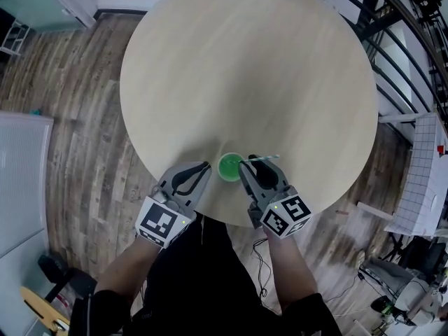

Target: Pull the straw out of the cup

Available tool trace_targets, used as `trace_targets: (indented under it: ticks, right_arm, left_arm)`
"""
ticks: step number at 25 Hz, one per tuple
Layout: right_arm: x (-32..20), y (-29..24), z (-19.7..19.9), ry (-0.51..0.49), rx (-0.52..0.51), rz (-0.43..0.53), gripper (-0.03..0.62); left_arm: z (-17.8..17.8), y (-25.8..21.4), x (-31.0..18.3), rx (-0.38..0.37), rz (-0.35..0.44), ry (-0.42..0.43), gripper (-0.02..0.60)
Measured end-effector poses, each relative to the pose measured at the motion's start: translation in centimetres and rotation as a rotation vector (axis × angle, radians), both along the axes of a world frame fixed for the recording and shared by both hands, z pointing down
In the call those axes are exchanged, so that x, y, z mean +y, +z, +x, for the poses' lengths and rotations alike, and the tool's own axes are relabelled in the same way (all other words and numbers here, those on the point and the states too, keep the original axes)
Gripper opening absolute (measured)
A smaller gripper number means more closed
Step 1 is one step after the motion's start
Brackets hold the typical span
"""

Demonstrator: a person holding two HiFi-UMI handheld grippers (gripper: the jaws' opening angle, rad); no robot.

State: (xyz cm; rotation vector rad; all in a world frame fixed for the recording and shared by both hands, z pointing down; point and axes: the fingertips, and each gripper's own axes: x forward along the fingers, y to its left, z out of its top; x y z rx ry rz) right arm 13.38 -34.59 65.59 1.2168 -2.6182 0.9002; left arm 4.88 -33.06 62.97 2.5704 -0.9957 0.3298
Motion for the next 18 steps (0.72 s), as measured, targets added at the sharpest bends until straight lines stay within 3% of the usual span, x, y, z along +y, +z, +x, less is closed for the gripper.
trace_targets:
  ticks: [6, 9, 18]
  right_arm:
    - [-0.1, 0.7, 0.1, -0.008, 0.026, -0.014, 0.133]
    - [0.2, 0.8, 0.2, -0.009, 0.039, -0.013, 0.055]
    - [0.5, -0.3, 0.7, -0.012, 0.065, -0.02, 0.04]
  left_arm:
    - [-0.8, -0.1, 0.0, -0.015, -0.021, -0.005, 0.009]
    - [-0.8, -0.5, 0.4, -0.013, -0.034, 0.0, 0.009]
    - [-1.3, -2.8, -0.1, -0.018, -0.035, -0.032, 0.009]
